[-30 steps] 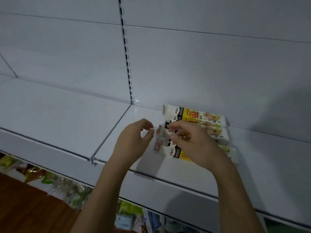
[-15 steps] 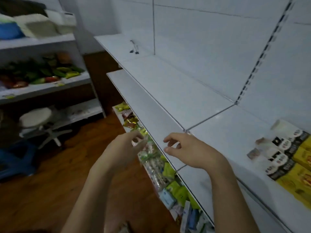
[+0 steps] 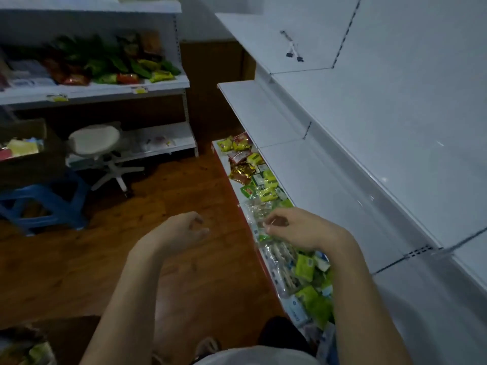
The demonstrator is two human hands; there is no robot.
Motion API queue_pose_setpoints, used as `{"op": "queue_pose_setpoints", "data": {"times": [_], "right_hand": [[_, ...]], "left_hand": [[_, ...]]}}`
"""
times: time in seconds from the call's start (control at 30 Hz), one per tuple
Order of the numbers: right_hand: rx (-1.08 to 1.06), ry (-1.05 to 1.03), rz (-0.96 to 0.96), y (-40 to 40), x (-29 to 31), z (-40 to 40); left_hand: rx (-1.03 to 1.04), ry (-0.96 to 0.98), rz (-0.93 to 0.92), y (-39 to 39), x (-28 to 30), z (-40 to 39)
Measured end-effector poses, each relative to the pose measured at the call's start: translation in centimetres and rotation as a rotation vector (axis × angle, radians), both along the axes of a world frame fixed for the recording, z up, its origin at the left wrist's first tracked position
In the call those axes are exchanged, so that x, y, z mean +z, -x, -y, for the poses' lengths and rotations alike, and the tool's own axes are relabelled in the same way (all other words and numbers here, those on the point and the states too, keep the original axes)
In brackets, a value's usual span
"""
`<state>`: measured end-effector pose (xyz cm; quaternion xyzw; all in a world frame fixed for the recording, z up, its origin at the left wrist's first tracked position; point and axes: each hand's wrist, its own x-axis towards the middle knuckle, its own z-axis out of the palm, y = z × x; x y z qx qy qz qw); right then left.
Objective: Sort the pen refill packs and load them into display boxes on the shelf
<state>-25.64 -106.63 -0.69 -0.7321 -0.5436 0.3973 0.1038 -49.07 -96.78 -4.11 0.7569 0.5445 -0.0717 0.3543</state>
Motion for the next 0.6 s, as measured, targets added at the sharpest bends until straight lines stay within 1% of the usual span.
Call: {"op": "queue_pose_setpoints", "data": {"times": [0.13,0.2,0.3,0.47,0.53,0.6], "right_hand": [[0.012,-0.042,0.026,1.8,-0.7,-7.1],[0.070,-0.015,0.048,2.4,-1.7,-10.7],[0.136,0.067,0.024,2.3,-2.8,-16.0],[0.131,0.004,0.021,-0.1,-2.3,-27.4],[0.166,-0.023,0.012,-0.8,-1.6,-32.6],[0.182,-0.060,-0.023,-0.8,-1.0,-35.7]], "left_hand": [[0.110,-0.006,0.101,2.6,-1.2,-5.3],[0.117,0.021,0.072,3.1,-2.3,-8.2],[0.071,0.109,0.007,2.5,-3.5,-13.3],[0.076,0.051,0.018,0.3,-1.8,-23.5],[0.112,0.009,0.020,0.0,-0.5,-28.0],[0.163,-0.050,0.041,-0.2,0.4,-30.7]]}}
